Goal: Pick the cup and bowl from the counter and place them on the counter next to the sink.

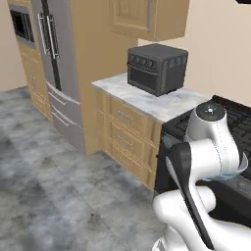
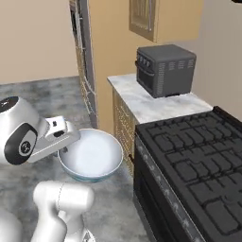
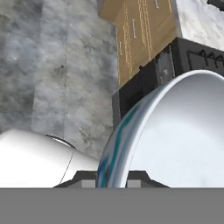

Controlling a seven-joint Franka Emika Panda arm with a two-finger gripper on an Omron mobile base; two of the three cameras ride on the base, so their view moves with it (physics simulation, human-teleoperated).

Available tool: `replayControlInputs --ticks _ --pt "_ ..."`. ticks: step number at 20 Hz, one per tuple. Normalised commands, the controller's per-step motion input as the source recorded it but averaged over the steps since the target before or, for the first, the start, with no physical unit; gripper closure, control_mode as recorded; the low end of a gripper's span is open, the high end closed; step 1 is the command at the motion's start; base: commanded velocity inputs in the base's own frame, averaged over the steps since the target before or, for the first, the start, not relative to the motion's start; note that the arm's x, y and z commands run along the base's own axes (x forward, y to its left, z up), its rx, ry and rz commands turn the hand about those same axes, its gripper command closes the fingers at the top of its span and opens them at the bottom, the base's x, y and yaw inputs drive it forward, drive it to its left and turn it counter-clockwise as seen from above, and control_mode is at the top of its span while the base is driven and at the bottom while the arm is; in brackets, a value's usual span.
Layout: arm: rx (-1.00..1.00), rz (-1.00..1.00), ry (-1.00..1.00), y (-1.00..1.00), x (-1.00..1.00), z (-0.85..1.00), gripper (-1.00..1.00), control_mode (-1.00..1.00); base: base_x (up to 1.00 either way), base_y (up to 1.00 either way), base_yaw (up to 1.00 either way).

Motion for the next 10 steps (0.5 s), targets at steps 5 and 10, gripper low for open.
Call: replayControlInputs --ticks 5,10 --pt "0.0 0.0 0.0 0.0 0.0 0.0 1.0 1.0 0.28 -0.22 0.67" --pt "0.0 0.0 0.0 0.0 0.0 0.0 1.0 1.0 0.06 -0.21 0.59"
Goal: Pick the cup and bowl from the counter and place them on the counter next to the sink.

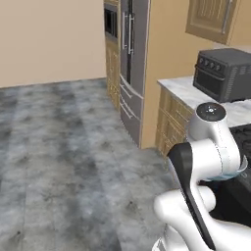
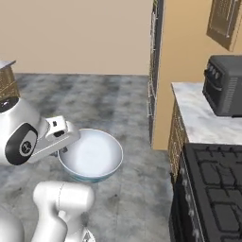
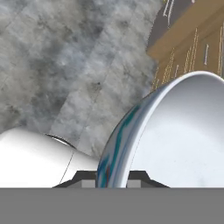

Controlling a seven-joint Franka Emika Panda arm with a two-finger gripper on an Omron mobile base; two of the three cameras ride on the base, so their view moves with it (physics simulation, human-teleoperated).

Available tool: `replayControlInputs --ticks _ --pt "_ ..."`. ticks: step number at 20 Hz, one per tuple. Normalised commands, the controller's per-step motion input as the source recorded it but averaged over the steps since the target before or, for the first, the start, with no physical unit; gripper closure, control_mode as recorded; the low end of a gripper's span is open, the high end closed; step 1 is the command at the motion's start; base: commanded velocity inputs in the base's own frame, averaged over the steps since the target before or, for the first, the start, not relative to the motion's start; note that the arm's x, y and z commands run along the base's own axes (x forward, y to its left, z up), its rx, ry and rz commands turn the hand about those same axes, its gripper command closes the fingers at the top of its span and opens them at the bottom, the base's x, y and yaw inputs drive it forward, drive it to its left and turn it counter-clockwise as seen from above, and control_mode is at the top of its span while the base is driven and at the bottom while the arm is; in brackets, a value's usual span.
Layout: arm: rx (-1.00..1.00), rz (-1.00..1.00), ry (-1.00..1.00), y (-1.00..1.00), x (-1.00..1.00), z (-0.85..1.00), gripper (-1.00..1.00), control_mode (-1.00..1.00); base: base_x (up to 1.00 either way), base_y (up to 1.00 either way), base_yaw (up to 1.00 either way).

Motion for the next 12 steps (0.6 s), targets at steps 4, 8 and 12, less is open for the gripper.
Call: replayControlInputs --ticks 4,8,12 --pt "0.0 0.0 0.0 0.0 0.0 0.0 1.0 1.0 0.01 -0.09 0.57" --pt "0.0 0.0 0.0 0.0 0.0 0.0 1.0 1.0 0.09 -0.12 0.56" --pt "0.0 0.0 0.0 0.0 0.0 0.0 1.0 1.0 0.11 -0.15 0.55"
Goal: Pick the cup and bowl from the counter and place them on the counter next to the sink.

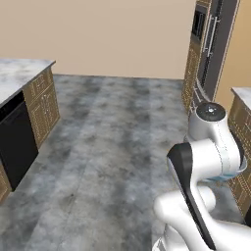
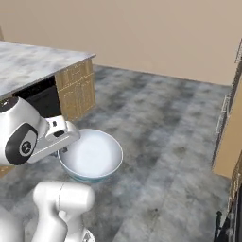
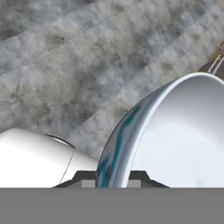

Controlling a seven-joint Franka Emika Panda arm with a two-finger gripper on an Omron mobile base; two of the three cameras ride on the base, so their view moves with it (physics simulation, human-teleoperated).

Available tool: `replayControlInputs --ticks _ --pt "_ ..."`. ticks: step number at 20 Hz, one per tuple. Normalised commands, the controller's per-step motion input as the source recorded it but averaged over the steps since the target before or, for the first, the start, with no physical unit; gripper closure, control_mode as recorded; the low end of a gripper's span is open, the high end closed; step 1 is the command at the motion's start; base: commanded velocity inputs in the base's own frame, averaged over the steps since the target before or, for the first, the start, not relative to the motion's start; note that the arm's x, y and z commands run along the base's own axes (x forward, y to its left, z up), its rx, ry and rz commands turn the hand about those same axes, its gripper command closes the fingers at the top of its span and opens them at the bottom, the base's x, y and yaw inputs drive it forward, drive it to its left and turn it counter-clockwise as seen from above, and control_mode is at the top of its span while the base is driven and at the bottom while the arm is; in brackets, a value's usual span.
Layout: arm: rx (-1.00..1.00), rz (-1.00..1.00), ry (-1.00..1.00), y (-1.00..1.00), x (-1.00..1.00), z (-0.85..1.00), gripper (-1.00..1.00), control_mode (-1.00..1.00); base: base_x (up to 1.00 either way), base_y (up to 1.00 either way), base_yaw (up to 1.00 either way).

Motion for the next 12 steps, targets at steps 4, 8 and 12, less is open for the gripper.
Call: replayControlInputs --ticks 4,8,12 --pt "0.0 0.0 0.0 0.0 0.0 0.0 1.0 1.0 0.12 -0.16 0.54" --pt "0.0 0.0 0.0 0.0 0.0 0.0 1.0 1.0 0.14 -0.18 0.53" --pt "0.0 0.0 0.0 0.0 0.0 0.0 1.0 1.0 0.16 -0.19 0.51"
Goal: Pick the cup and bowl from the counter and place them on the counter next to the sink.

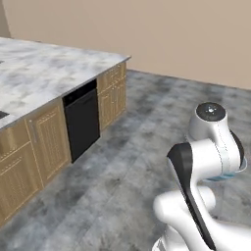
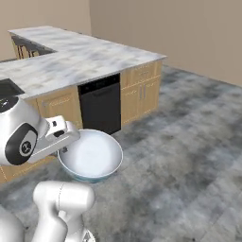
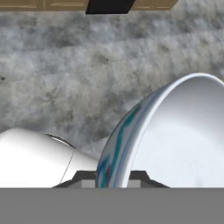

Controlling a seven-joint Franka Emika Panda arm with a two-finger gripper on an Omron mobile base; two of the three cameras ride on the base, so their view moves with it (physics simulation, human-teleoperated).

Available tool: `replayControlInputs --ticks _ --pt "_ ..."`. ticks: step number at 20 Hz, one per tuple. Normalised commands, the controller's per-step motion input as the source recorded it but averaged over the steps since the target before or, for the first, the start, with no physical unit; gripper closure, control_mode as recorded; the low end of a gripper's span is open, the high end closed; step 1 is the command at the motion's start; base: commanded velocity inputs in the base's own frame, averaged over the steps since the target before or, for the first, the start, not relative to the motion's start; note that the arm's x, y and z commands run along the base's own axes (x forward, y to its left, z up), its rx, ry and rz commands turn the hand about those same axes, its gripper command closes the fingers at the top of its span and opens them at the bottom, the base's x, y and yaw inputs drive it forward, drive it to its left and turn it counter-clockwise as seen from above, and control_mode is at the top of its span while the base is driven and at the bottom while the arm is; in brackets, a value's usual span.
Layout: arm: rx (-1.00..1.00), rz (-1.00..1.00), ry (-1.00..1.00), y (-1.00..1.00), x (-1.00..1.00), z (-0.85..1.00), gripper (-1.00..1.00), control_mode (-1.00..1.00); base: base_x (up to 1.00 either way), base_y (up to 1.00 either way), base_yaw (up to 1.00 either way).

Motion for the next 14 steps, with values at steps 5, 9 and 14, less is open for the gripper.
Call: replayControlInputs --ticks 5,9,14 --pt "0.0 0.0 0.0 0.0 0.0 0.0 1.0 1.0 0.23 -0.18 0.48" --pt "0.0 0.0 0.0 0.0 0.0 0.0 1.0 1.0 0.29 -0.17 0.46" --pt "0.0 0.0 0.0 0.0 0.0 0.0 1.0 1.0 0.51 -0.21 0.4"
